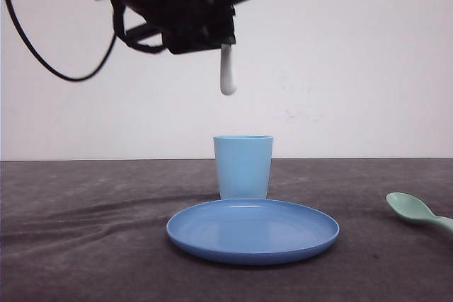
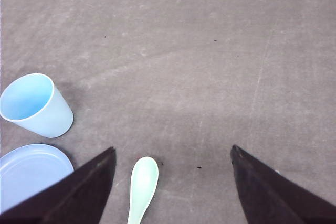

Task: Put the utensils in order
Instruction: 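Lift the white fork with the left gripper toward the blue cup, then lower the fork into the blue cup and open the left gripper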

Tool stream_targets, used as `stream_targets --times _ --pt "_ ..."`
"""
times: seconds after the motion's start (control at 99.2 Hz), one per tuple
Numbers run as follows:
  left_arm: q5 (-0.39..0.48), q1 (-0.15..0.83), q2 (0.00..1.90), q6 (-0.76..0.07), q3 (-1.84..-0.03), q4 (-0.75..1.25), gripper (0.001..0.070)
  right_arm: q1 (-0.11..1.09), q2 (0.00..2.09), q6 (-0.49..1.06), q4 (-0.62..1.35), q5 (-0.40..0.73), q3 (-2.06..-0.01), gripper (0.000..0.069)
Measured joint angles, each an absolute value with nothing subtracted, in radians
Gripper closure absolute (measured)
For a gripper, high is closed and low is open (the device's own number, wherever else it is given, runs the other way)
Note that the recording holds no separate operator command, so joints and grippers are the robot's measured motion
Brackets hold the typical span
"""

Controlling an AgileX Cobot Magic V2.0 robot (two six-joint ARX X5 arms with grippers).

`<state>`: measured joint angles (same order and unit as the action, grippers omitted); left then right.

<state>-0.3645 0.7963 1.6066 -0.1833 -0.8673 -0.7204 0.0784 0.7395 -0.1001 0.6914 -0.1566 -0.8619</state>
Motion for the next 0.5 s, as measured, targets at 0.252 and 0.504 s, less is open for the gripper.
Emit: stream_targets --times 0.252,0.504 --pt "-0.364 0.797 1.702 -0.183 -0.867 -0.767 0.0663 0.078 0.739 -0.100 0.691 -0.157 -0.862 0.0258" --pt "-0.364 0.823 1.756 -0.183 -0.867 -0.750 0.0663 0.078 0.739 -0.082 0.691 -0.156 -0.862 0.0258"
